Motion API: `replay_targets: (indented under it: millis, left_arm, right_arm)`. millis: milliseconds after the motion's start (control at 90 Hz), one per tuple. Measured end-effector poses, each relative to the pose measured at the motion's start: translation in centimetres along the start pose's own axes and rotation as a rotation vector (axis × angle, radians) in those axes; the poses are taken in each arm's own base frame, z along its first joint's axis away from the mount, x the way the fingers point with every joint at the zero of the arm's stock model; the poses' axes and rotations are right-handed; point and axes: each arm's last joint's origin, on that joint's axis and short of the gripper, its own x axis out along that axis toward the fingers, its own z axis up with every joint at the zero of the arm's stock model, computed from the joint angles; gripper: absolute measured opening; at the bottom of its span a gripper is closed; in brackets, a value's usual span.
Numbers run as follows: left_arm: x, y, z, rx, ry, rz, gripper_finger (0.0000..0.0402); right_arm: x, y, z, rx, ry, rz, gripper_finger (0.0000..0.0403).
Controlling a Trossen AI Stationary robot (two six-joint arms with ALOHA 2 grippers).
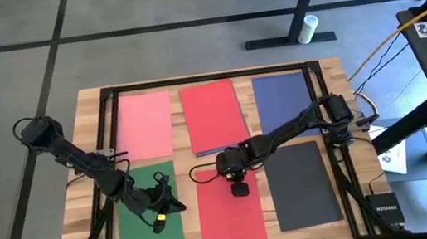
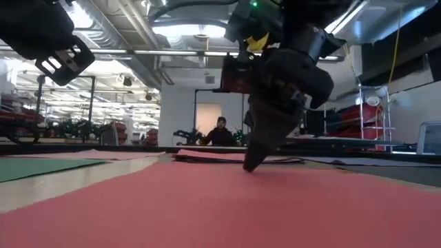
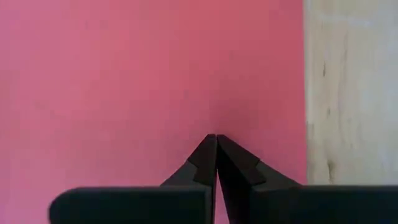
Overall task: Organize paper
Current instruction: Adjust the stacked colored papers on the table, then stack the red paper on top of the red paper
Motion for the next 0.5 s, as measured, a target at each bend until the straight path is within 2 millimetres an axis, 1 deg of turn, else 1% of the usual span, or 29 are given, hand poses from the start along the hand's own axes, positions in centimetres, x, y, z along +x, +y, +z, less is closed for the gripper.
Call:
replay_targets:
  millis: [111,178,256,356,422,500]
  left_arm:
    - [0.0,0.0,0.0,-0.003,-0.007,0.011,0.0]
    - [0.0,0.1,0.0,0.005,-0.014,0.023,0.0]
    - [0.0,0.1,0.1,0.031,-0.027,0.043,0.0]
    - [0.1,0.4,0.2,0.058,-0.043,0.072,0.0]
    - [0.1,0.6,0.3,0.081,-0.044,0.085,0.0]
    - [0.2,0.9,0.4,0.086,-0.042,0.099,0.0]
  right_arm:
    - [-1.2,0.3,1.1,-0.04,-0.032,-0.014,0.0]
    - [-1.6,0.3,1.4,-0.068,-0.026,-0.077,0.0]
    - [-2.1,0.1,2.2,-0.112,-0.053,-0.161,0.0]
    - [-2.6,-1.2,3.3,-0.135,-0.111,-0.235,0.0]
    - [-2.6,-2.4,4.0,-0.117,-0.167,-0.243,0.0001]
    - [-2.6,-3.9,4.5,-0.11,-0.199,-0.233,0.0009]
